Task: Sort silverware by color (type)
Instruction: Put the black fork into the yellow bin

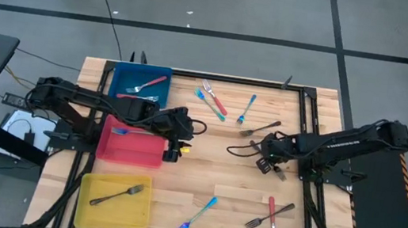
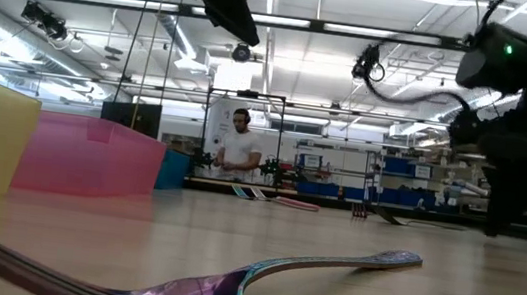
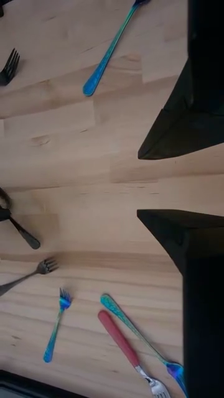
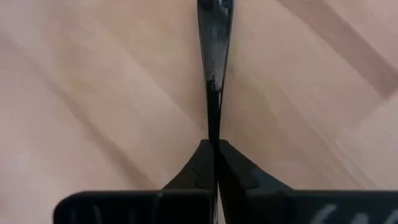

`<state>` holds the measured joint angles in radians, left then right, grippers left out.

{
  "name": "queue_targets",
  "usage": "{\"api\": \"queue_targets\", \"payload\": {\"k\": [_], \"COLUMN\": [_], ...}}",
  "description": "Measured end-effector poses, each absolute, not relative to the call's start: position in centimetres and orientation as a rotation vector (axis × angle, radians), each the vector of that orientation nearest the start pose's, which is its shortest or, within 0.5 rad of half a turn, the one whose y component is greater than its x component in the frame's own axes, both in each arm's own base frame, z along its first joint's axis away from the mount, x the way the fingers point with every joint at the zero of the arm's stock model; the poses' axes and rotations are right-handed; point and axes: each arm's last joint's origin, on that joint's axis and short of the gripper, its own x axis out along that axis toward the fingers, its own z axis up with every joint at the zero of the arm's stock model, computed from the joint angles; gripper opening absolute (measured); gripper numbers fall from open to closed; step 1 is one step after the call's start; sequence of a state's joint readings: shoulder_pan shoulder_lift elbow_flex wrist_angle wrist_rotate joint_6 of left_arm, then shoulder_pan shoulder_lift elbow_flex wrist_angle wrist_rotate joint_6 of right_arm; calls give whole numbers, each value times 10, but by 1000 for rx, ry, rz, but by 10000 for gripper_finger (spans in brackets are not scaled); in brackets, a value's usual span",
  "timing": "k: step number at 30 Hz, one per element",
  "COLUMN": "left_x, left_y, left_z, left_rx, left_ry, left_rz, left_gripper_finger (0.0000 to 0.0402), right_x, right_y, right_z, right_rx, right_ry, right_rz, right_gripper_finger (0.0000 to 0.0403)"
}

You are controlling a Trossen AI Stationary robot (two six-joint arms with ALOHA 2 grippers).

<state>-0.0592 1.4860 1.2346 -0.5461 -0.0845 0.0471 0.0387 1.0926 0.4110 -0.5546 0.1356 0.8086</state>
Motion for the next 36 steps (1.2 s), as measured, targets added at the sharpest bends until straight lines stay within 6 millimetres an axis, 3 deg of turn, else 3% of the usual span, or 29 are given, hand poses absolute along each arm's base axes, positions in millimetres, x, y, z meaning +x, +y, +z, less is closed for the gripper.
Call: {"api": "queue_targets", "payload": {"k": [14,24,30,36], "left_x": [317,328,344,365], "left_y": [12,40,41,43], "left_z": [295,305,297,282], "left_rx": [116,61,-21,-30], "left_ry": [798,632,573,516], "left_rz": [69,159,166,167], "left_gripper_finger": [139,139,139,139], "right_x": [187,205,212,216], "right_y": [4,0,3,8], "right_z": [221,279,294,295], "right_rx": [431,143,-30,-147], "right_ry": [840,516,371,355], "right_rz": [-324,-294,-277,-356], "right_gripper_finger": [8,8,8,8]}}
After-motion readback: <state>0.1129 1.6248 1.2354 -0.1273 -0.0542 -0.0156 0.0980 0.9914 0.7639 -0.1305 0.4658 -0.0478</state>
